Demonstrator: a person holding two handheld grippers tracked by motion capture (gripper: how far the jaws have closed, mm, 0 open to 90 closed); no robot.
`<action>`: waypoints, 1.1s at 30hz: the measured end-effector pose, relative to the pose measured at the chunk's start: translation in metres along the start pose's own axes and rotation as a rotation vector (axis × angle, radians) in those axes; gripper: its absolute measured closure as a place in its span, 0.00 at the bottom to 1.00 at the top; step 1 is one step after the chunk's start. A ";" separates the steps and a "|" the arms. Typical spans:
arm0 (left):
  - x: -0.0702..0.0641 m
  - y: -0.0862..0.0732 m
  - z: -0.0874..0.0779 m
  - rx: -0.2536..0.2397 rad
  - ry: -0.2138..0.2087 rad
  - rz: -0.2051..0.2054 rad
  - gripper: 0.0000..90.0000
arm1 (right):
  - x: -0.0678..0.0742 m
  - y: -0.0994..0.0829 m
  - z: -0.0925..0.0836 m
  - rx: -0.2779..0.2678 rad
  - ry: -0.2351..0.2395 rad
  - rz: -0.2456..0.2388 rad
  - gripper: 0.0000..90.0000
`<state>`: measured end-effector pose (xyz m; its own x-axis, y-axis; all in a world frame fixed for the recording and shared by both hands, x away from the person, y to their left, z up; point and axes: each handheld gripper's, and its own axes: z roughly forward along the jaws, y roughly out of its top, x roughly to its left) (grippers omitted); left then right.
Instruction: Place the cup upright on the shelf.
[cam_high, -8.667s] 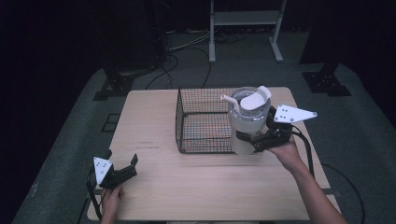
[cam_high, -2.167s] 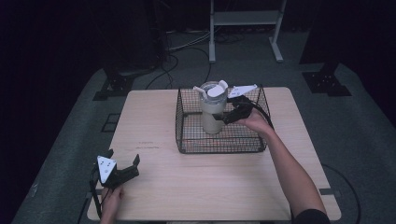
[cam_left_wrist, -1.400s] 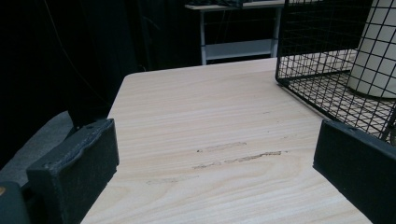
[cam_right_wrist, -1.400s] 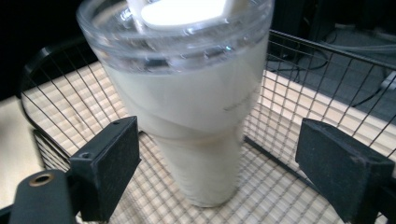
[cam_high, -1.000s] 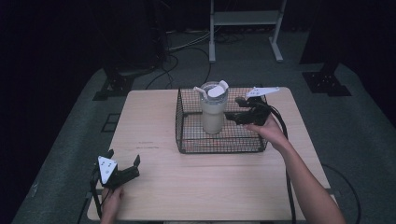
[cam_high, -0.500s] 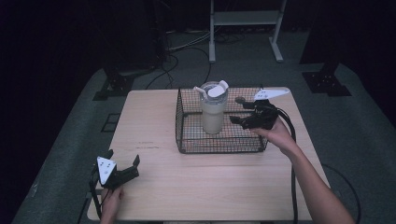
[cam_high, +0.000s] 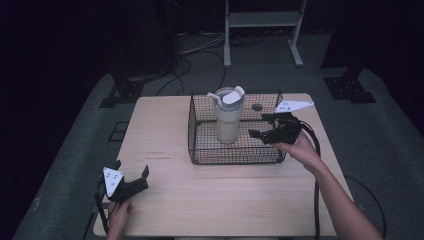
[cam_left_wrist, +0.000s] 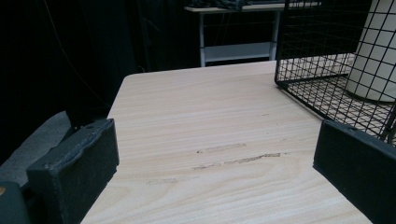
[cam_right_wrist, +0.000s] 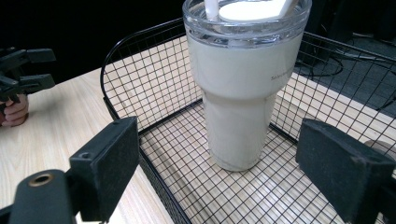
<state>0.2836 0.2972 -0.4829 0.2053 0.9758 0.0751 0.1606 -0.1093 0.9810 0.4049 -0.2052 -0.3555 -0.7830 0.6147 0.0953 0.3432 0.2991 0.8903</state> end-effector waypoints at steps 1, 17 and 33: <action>0.000 0.000 0.000 0.002 -0.002 -0.001 0.00 | 0.000 -0.001 -0.001 -0.002 0.002 -0.005 0.14; 0.001 0.000 0.001 0.006 -0.001 -0.023 0.00 | 0.006 -0.016 -0.006 0.046 0.038 -0.007 0.14; 0.000 0.000 0.001 0.012 -0.004 -0.010 0.00 | 0.011 -0.032 -0.026 0.037 0.052 0.006 0.14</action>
<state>0.2845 0.2970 -0.4828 0.2078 0.9760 0.0650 0.1741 -0.1022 0.9794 0.3718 -0.2272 -0.3713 -0.8065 0.5780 0.1242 0.3658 0.3227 0.8730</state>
